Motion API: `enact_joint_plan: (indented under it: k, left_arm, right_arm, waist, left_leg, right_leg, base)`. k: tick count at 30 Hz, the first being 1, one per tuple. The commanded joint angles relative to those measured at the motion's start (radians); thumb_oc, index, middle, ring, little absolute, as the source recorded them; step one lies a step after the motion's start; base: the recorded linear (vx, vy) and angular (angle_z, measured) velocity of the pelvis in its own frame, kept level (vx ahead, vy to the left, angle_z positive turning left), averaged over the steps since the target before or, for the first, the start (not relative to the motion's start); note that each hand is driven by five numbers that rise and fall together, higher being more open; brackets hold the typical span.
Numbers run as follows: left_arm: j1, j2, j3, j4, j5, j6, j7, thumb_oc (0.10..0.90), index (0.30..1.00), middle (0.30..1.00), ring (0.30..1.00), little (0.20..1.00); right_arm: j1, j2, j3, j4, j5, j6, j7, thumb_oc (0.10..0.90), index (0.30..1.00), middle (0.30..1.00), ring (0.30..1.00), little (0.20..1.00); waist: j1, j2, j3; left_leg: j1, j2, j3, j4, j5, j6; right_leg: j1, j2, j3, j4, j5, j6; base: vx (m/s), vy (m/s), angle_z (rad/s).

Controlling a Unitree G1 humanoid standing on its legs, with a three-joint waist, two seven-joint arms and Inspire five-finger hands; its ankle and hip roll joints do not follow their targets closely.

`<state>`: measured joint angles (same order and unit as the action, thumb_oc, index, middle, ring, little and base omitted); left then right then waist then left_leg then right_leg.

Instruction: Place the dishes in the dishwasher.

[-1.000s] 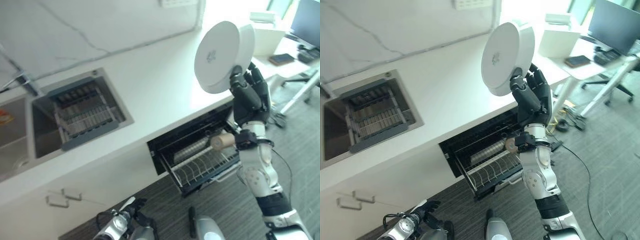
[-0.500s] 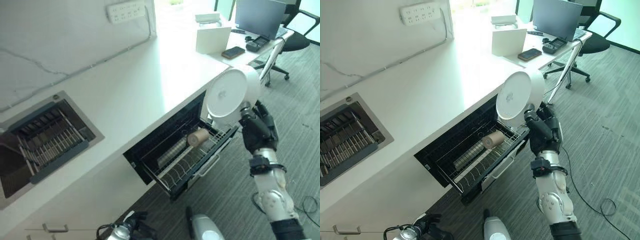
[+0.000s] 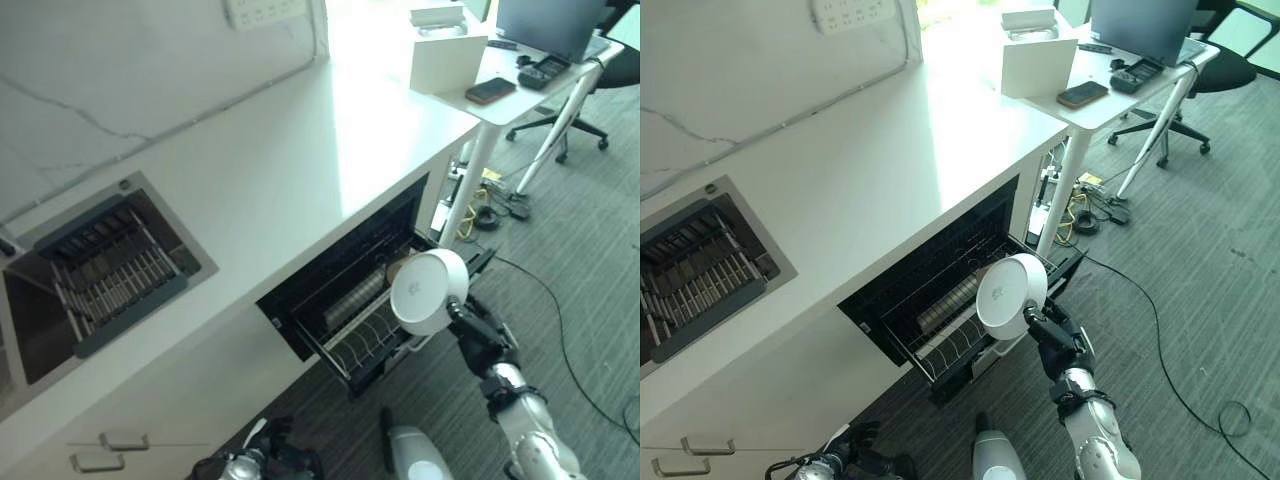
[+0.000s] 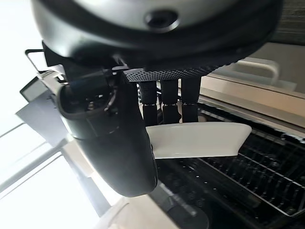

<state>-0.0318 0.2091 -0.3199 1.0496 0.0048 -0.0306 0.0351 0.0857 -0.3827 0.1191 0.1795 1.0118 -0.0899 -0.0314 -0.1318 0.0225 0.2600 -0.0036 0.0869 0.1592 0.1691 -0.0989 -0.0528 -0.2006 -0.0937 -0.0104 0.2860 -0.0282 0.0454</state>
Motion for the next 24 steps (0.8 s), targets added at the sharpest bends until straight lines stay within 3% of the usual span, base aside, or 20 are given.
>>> enact_joint_plan:
  k: [1,7,13,16,24]
  left_arm:
    - [0.015,0.033,-0.013,0.001,0.024,-0.015,0.016,0.800,0.900,0.900,0.900,0.900]
    - [0.025,0.035,-0.023,-0.006,0.006,-0.023,0.005,0.800,0.900,0.900,0.900,0.900]
    - [0.028,0.037,-0.031,-0.020,0.017,-0.015,-0.004,0.800,0.900,0.900,0.900,0.900]
    - [0.020,0.037,-0.046,-0.022,0.016,-0.025,-0.007,0.800,0.900,0.900,0.900,0.900]
    - [0.006,0.042,-0.051,-0.018,-0.028,-0.028,-0.020,0.800,0.900,0.900,0.900,0.900]
  right_arm:
    - [-0.132,0.004,-0.042,-0.151,-0.046,-0.116,0.057,0.400,0.300,0.300,0.300,0.300]
    - [-0.174,-0.001,-0.003,-0.152,-0.090,-0.105,0.025,0.400,0.300,0.300,0.300,0.300]
    - [-0.220,-0.029,0.036,-0.133,-0.316,-0.145,-0.077,0.400,0.300,0.300,0.300,0.300]
    - [-0.286,-0.046,0.073,0.006,-0.424,-0.140,-0.156,0.400,0.300,0.300,0.300,0.300]
    - [-0.374,-0.063,0.102,0.144,-0.552,-0.147,-0.267,0.400,0.300,0.300,0.300,0.300]
  waist:
    - [0.015,-0.037,0.013]
    - [0.051,-0.029,0.024]
    - [0.086,-0.031,0.034]
    - [0.122,-0.031,0.044]
    - [0.152,-0.026,0.055]
  left_leg:
    - [0.014,0.008,-0.034,0.131,-0.151,0.005]
    - [-0.003,0.001,-0.056,0.131,-0.142,0.005]
    - [-0.018,-0.007,-0.074,0.131,-0.137,0.005]
    - [-0.022,-0.013,-0.089,0.131,-0.133,0.007]
    - [-0.022,-0.021,-0.098,0.131,-0.133,0.009]
  right_leg:
    - [0.055,-0.067,-0.019,0.014,-0.111,0.075]
    - [0.067,-0.075,-0.054,0.014,-0.118,0.071]
    - [0.068,-0.085,-0.081,0.014,-0.118,0.072]
    - [0.071,-0.097,-0.101,0.014,-0.118,0.072]
    - [0.076,-0.109,-0.116,0.014,-0.113,0.074]
  base:
    - [0.03,-0.026,0.20]
    - [0.04,-0.015,0.22]
    - [0.00,-0.001,0.16]
    - [-0.01,0.014,0.19]
    - [0.01,0.013,0.11]
